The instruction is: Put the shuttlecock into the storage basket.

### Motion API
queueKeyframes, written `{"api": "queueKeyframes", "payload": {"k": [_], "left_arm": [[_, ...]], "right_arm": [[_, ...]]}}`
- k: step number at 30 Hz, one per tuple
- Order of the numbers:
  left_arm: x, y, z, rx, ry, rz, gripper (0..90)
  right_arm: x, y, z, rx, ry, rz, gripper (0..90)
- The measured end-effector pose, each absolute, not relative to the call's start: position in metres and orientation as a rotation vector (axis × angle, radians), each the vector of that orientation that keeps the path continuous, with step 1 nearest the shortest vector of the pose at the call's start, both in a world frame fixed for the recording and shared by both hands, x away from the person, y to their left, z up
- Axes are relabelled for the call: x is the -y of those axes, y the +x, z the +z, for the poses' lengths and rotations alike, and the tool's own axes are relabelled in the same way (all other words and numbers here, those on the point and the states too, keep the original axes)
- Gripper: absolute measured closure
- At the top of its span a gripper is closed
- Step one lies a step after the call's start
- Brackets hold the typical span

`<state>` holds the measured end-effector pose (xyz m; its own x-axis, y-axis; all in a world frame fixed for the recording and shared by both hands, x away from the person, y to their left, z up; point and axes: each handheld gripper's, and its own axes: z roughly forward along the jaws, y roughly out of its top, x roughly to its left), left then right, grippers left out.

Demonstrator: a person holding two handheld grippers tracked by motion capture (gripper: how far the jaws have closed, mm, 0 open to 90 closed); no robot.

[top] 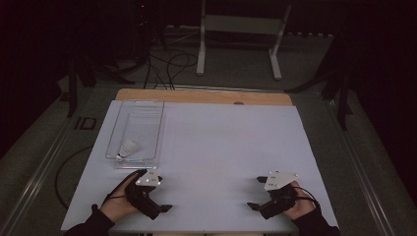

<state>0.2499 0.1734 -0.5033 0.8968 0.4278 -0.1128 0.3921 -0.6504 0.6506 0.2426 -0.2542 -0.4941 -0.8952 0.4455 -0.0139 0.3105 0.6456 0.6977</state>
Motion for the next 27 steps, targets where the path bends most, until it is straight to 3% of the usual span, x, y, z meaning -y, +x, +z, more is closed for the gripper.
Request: {"api": "queueKeyframes", "payload": {"k": [27], "left_arm": [[-0.193,0.242,-0.511,-0.616,2.298,0.119,0.2]], "right_arm": [[0.261,0.242,-0.502,-2.664,0.640,1.060,9.5]]}}
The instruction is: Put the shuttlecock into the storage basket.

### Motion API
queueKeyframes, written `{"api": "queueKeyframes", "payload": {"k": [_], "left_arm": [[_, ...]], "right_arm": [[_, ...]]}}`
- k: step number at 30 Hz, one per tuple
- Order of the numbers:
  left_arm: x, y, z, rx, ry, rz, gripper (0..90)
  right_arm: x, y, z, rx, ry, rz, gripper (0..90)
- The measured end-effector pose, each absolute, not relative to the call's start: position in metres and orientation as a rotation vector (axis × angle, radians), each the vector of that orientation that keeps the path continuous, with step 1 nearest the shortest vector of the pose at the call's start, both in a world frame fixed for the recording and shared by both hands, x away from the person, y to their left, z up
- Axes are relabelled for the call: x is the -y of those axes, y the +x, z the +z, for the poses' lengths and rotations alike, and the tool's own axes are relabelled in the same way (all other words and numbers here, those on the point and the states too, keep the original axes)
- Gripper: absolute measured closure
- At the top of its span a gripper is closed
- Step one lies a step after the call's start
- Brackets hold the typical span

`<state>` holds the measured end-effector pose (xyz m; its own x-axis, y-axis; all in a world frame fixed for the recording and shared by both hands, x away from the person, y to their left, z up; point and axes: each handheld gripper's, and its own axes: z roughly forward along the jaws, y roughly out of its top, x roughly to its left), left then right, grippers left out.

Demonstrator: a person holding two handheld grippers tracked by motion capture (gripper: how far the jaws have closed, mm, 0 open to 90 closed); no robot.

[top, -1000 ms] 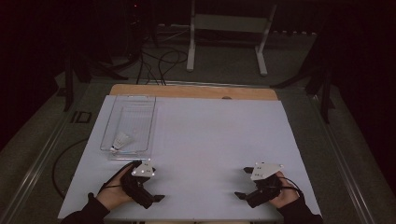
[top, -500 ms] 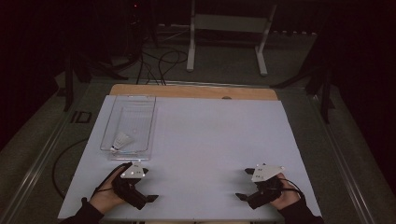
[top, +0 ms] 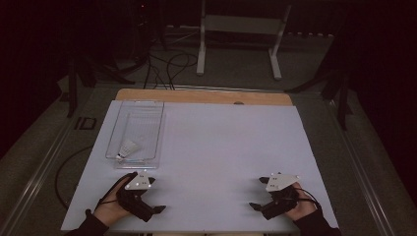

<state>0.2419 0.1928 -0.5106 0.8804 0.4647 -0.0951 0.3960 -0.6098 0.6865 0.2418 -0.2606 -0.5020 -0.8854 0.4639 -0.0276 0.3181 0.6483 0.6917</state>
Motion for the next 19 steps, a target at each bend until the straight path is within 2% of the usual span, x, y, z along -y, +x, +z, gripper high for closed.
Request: {"api": "queueKeyframes", "payload": {"k": [19], "left_arm": [[-0.1909,0.2439,-0.5106,-0.623,2.273,0.106,0.2]], "right_arm": [[0.2606,0.2443,-0.5046,-2.658,0.648,1.057,9.5]]}}
